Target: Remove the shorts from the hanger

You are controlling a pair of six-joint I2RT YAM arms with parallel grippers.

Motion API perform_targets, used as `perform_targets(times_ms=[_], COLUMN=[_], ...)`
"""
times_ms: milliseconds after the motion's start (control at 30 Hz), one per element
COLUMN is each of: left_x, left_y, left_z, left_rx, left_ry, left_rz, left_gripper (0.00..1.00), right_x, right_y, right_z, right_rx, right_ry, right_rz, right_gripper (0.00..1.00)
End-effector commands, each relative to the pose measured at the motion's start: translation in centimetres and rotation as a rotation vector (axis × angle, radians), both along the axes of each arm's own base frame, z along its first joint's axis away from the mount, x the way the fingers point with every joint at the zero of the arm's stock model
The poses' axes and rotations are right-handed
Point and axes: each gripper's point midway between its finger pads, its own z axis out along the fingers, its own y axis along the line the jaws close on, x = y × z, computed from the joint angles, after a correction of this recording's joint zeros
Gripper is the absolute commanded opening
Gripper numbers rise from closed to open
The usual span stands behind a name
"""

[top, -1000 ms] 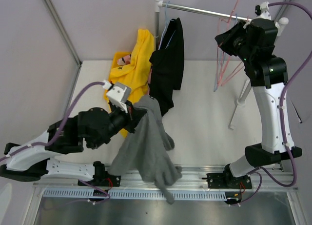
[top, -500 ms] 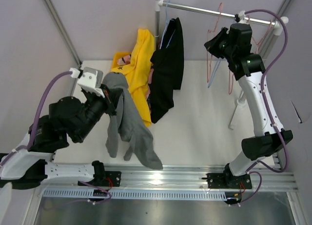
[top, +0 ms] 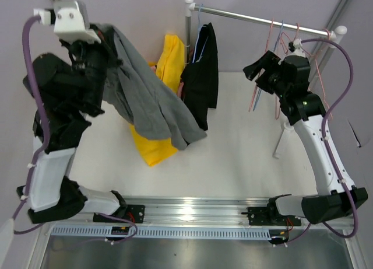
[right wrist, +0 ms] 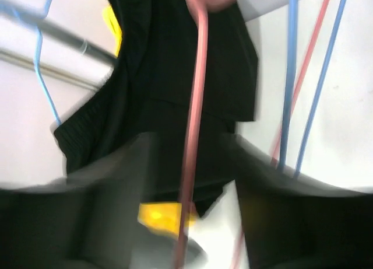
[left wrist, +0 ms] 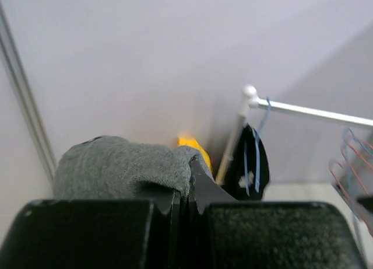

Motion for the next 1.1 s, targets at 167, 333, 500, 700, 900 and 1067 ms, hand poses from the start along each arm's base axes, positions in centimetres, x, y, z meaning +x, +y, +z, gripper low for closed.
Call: perform_targets(times_ms=[167, 333, 500, 700, 900, 1067], left_x=[11.0, 19.9, 29.2, 34.7, 31.3, 25.2], left_y=[4.3, 4.9, -0.7, -5.1, -9.2, -9.6], left_z=[4.1, 1.1, -5.7, -17.5, -21.3, -21.4], left_rx=[-0.049, -0.102, -0.088, -0.163, -0.144, -0.142], left_ry=[-0.134, -0.108, -0.079, 0.185, 0.353, 0.458], left_rz=[0.177, 0.081, -0.290, -0.449, -0.598, -0.583], left_gripper=[0.00, 0.00, 0.07, 0.19, 0.99, 0.99], right_x=[-5.3, -8.4, -10.2, -11.3, -10.1, -8.1], right_y=[-0.4, -0.5, 0.1, 2.8, 6.4, 9.9], right_z=[-2.4, -3.7, -5.0, -2.7, 1.8, 7.9], right_rx=[0.003, 0.039, 0.080, 0.073, 0.067, 0.044], right_ry=[0.023, 0.016, -0.002, -0.084, -0.176, -0.310], right_rz=[0.041, 0.062, 0.113, 0.244, 0.346, 0.403], right_gripper=[0.99, 0.99, 0.99, 0.99, 0.99, 0.99])
